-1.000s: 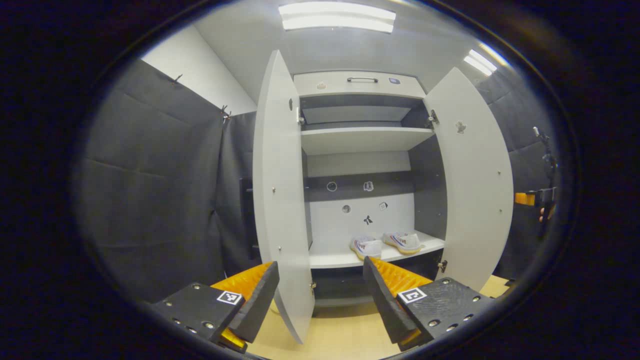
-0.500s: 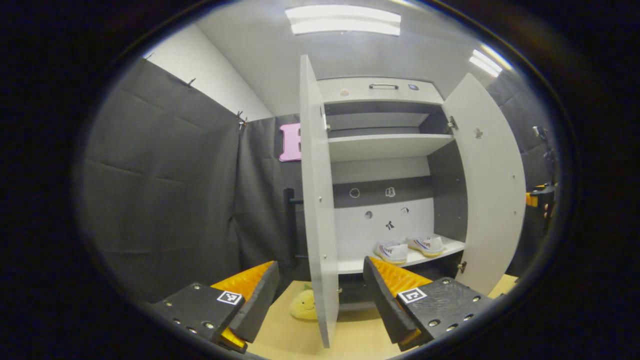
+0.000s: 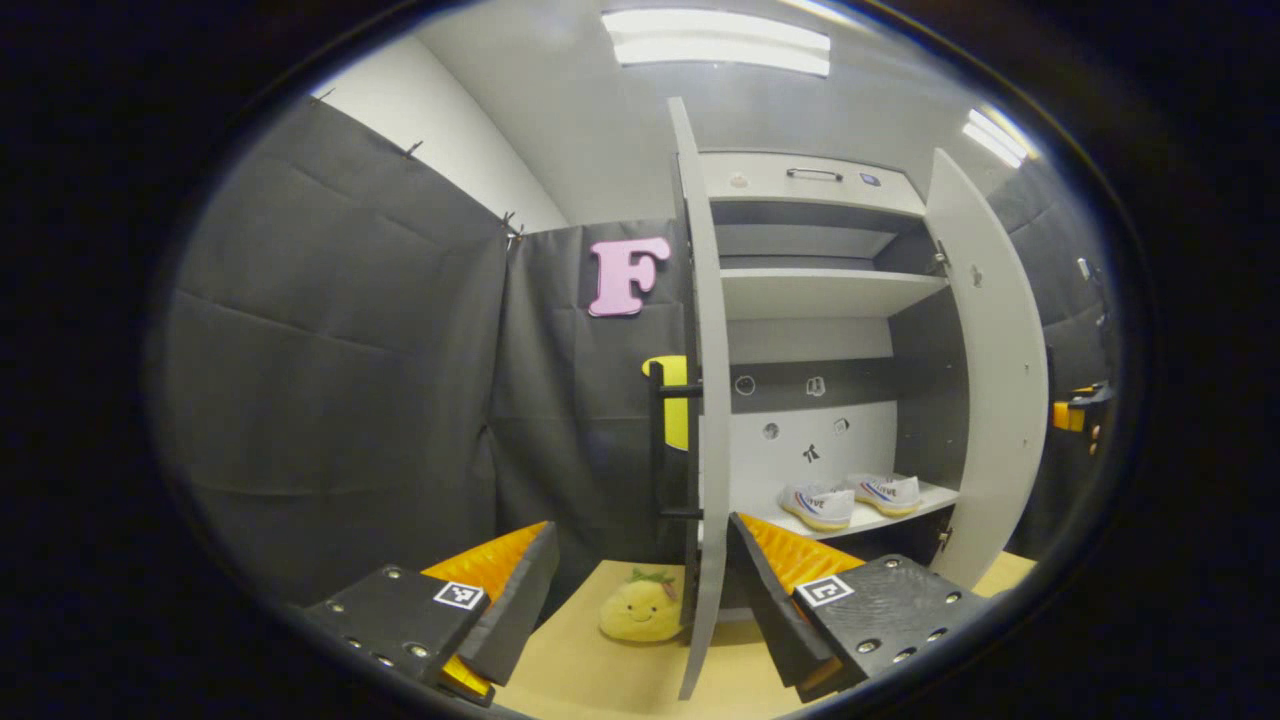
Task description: Grab one shoe with the right hand and put it into the shoe cabinet, grab the other shoe with the left hand and put it into the shoe cabinet; then close the right door with the right hand and the left door with the left hand.
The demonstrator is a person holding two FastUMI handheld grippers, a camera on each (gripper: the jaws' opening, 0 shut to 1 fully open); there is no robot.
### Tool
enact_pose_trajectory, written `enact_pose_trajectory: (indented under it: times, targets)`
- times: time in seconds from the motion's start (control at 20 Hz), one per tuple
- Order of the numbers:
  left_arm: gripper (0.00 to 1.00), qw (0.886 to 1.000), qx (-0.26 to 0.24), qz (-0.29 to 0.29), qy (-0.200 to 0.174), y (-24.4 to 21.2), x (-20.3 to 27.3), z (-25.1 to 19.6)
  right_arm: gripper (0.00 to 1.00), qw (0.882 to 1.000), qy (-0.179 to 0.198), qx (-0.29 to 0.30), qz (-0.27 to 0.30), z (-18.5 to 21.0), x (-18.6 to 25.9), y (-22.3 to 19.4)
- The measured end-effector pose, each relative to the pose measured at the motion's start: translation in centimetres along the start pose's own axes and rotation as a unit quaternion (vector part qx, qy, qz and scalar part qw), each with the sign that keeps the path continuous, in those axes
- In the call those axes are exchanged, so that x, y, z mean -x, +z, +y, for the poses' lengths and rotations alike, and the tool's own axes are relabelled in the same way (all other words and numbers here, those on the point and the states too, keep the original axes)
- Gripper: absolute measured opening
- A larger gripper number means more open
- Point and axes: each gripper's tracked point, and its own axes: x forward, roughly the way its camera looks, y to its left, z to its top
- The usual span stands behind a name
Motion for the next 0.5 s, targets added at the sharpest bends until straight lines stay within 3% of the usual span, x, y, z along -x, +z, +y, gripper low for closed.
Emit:
enact_pose_trajectory:
  times: [0.25, 0.3, 0.5]
  targets:
    - [0.96, 1.0, 0.001, 0.005, 0.02, -0.8, 0.0, 3.0, 0.93, 0.999, 0.037, 0.005, 0.001, 4.7, -0.9, 0.0]
    - [0.96, 1.0, 0.002, 0.007, 0.025, -1.0, 0.0, 3.7, 0.89, 0.999, 0.042, 0.008, 0.002, 5.5, -1.2, -0.1]
    - [0.96, 0.999, 0.002, 0.016, 0.038, -1.9, -0.5, 5.0, 0.94, 0.998, 0.059, 0.017, 0.002, 8.1, -2.2, -0.1]
